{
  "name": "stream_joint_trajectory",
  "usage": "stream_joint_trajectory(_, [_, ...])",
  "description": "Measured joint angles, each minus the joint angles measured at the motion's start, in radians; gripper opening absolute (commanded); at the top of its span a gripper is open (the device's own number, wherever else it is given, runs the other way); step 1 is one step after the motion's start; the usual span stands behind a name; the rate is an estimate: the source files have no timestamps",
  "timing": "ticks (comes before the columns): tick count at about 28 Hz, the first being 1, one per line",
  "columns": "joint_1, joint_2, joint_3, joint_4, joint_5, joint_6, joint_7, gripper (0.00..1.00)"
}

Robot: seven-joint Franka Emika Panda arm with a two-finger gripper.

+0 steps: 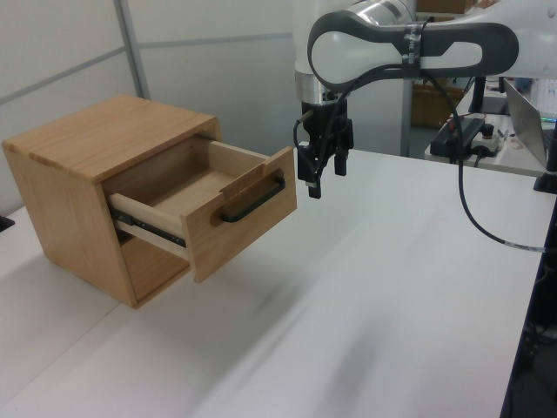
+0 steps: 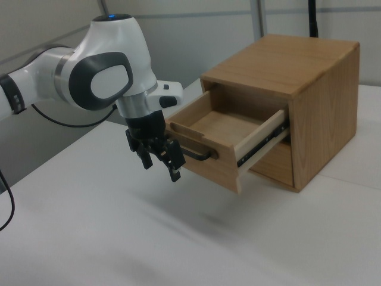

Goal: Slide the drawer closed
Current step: 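Move the gripper down to the black handle of the open drawer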

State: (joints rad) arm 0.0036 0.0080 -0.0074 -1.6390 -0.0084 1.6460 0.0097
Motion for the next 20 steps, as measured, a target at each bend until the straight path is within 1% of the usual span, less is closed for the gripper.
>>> stream_joint_trajectory(2, [0.000, 0.000, 0.000, 0.000, 0.000, 0.000, 0.000, 0.62])
stream_joint_trajectory(4, [0.000, 0.002, 0.000, 0.000, 0.000, 0.000, -0.001, 0.36])
stream_joint_trajectory(5, [0.000, 0.004, 0.000, 0.000, 0.000, 0.000, -0.001, 0.11])
stream_joint_trajectory(6, [0.000, 0.006, 0.000, 0.000, 0.000, 0.000, -0.001, 0.01])
stream_joint_trajectory(20, [0.000, 0.011, 0.001, 0.000, 0.000, 0.000, -0.003, 0.00])
